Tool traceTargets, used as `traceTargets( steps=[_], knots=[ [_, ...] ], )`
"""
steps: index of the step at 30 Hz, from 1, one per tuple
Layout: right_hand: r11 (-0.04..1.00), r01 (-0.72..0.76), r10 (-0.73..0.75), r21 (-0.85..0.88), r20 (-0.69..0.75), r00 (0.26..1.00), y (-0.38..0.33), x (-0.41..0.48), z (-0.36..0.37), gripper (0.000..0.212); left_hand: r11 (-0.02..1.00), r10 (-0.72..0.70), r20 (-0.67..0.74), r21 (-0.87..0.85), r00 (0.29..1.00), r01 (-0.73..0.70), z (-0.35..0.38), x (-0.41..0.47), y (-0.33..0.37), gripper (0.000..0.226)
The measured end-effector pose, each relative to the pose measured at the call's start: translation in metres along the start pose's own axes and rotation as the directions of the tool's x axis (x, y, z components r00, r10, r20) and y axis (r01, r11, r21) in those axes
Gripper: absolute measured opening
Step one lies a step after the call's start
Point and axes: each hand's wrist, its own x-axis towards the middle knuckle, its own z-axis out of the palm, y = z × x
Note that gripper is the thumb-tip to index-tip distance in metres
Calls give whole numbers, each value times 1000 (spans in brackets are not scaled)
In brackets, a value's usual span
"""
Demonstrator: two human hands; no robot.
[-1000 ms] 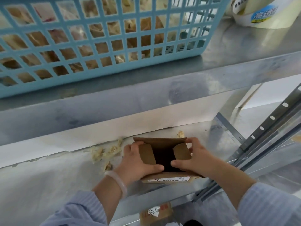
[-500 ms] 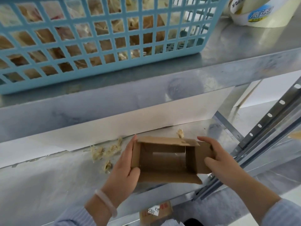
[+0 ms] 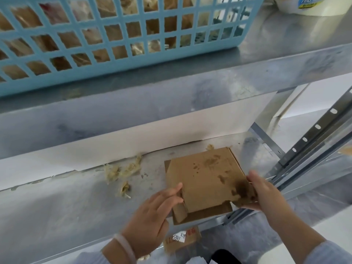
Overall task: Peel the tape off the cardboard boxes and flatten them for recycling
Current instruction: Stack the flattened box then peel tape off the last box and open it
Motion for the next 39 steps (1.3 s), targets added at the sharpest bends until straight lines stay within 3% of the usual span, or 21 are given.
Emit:
traceTargets(
  steps=[3, 8, 11, 13, 16, 19, 21, 23, 29, 35, 37, 39],
  knots=[
    [953, 19, -9, -301, 35, 999, 0, 8, -1, 25, 1000, 15, 5, -19, 1000, -15, 3, 6, 0, 50],
    [974, -87, 111, -209, 107, 988, 12, 17, -8, 17, 1000, 2, -89, -24, 996, -4, 5, 33, 0, 42],
    [979, -133, 159, -156, 173, 972, 22, 19, -9, 21, 980, -46, -30, 194, 998, 51, 13, 46, -5, 56],
    [978, -153, 178, -141, 179, 968, 27, 21, -8, 22, 968, -63, 16, 245, 998, 57, 20, 51, -7, 62],
    [988, -133, 147, -81, 205, 968, 30, 22, -10, 26, 992, -87, -89, 86, 992, 95, 21, 57, -10, 59],
    [999, -38, 44, -31, 259, 965, 27, 20, -14, 30, 959, -275, -193, -119, 942, 255, 9, 70, -19, 57],
    [1000, 25, -21, -13, 254, 967, 24, 19, -16, 31, 921, -360, -58, -178, 931, 346, -4, 80, -28, 64],
    [997, 76, -69, -18, 242, 968, 21, 18, -17, 28, 915, -360, 87, -160, 929, 370, -16, 86, -37, 68],
    [981, 169, -148, -92, 206, 967, 16, 19, -17, 18, 959, -275, 316, 27, 908, 281, -41, 101, -39, 65],
    [989, 108, -85, -101, 211, 974, 16, 22, -17, 20, 908, -359, -22, 226, 933, 354, -43, 96, -39, 51],
    [980, 102, -63, -174, 217, 974, 19, 22, -13, 18, 894, -328, -89, 293, 940, 340, -31, 91, -36, 40],
    [956, 109, -60, -273, 179, 982, 24, 20, -7, 14, 906, -294, -69, 297, 953, 301, -13, 85, -33, 35]
  ],
)
